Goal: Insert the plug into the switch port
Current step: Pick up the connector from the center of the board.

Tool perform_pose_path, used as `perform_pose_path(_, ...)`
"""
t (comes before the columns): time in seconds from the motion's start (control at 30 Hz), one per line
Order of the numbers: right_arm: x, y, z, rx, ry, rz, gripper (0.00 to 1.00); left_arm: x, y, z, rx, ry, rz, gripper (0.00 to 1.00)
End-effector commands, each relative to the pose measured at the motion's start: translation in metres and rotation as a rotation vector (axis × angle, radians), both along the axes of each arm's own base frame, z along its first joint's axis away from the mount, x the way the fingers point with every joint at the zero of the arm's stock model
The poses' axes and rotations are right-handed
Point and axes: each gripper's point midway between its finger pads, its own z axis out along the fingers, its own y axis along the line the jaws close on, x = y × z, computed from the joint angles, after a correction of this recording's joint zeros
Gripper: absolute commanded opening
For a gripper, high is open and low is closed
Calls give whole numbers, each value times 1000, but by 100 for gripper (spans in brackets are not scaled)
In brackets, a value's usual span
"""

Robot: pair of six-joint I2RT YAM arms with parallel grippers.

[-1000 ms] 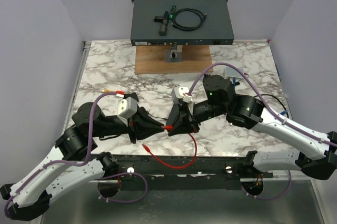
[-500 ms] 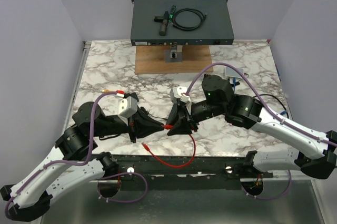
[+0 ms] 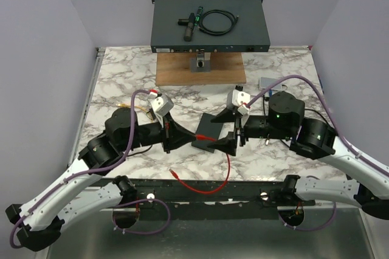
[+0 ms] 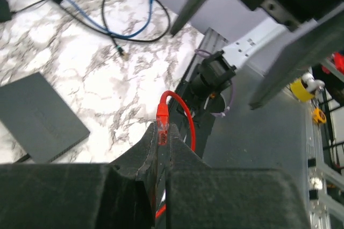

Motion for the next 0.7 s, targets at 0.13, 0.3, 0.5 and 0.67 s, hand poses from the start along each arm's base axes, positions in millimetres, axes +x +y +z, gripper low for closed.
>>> perform_pose_path(0.13,58,-13,-9,-71,-93,-309,77,51,8,1,-73,226,169,0)
perform_pose_path(0.3,71,-3,-39,-134,-193,-288,74,61,9,-12,-118,344,161,0)
perform_pose_path(0.5,61,8,-48,-49,-362,-155,73,63,13,-32,-143,448,130,0)
perform_pose_path(0.67,56,13,-57,-17,-444,-97,72,60,17,-45,-143,496,104,0)
